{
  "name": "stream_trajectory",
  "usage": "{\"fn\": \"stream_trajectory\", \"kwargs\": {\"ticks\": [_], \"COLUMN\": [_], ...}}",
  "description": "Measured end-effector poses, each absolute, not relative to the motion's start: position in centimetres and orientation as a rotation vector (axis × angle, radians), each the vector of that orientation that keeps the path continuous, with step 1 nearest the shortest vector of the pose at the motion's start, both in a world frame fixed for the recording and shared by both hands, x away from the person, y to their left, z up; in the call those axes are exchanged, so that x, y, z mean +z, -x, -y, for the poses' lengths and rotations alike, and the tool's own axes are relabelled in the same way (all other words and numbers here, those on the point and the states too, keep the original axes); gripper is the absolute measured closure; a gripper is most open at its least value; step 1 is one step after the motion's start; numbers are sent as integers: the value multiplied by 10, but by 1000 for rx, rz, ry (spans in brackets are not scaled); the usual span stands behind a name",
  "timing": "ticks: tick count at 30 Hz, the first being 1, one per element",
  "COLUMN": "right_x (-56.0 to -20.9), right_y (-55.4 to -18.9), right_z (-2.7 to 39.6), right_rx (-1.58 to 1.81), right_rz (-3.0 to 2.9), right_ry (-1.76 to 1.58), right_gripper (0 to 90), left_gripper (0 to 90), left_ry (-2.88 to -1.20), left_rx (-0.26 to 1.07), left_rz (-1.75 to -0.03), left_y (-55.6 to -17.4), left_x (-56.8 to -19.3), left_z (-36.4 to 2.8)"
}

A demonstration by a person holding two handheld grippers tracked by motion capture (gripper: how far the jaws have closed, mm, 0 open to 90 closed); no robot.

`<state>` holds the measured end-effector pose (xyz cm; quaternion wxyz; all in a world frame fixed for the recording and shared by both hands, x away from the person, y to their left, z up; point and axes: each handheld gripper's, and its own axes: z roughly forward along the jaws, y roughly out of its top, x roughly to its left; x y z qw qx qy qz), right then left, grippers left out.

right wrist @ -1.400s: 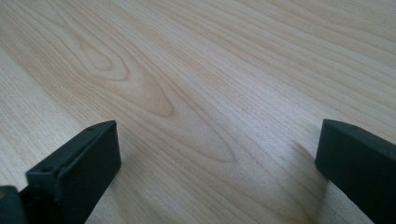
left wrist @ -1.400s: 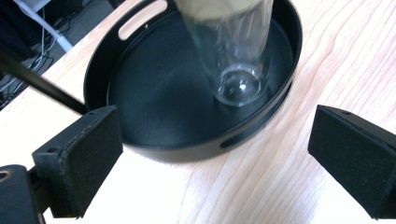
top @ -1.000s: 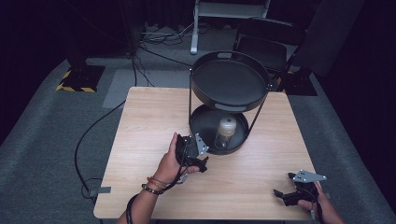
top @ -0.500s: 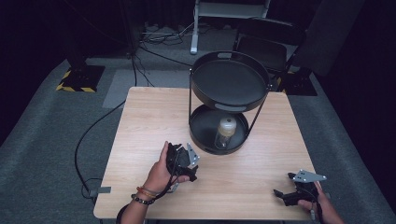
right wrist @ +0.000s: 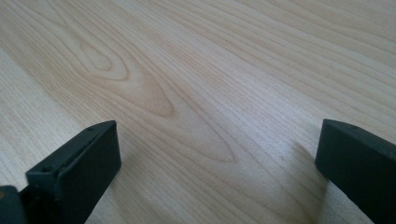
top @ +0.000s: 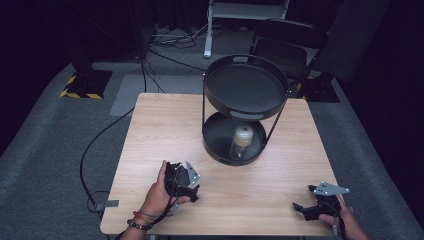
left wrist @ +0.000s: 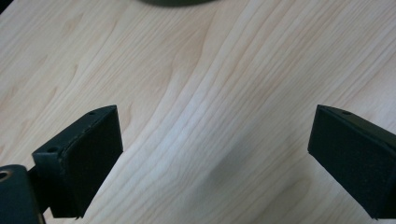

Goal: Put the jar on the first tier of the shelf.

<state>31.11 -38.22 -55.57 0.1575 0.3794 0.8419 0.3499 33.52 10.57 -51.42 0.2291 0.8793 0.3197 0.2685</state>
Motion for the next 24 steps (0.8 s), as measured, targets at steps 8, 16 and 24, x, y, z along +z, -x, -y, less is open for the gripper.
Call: {"fn": "stream_trajectory", "kwargs": {"ticks": [8,16,24], "right_x": [-556,-556,-556], "right_y": [-311,-311,-311], "right_z": [382,382,382], "right_rx": [1001,1001,1001], "right_rz": [-2409,-2409,-2409], "right_ry": [-1085,-1085,-1086], "right_gripper": [0,0,0], "left_gripper": [24,24,24], "left_ry": [-2396,-2367,-2340], "left_rx": [707,672,624], "left_rz": [-951,-1002,-1066], "left_y": [-327,-320,-316], "left_x": [-521,-527,-536], "left_z": [-126,-141,-153]}}
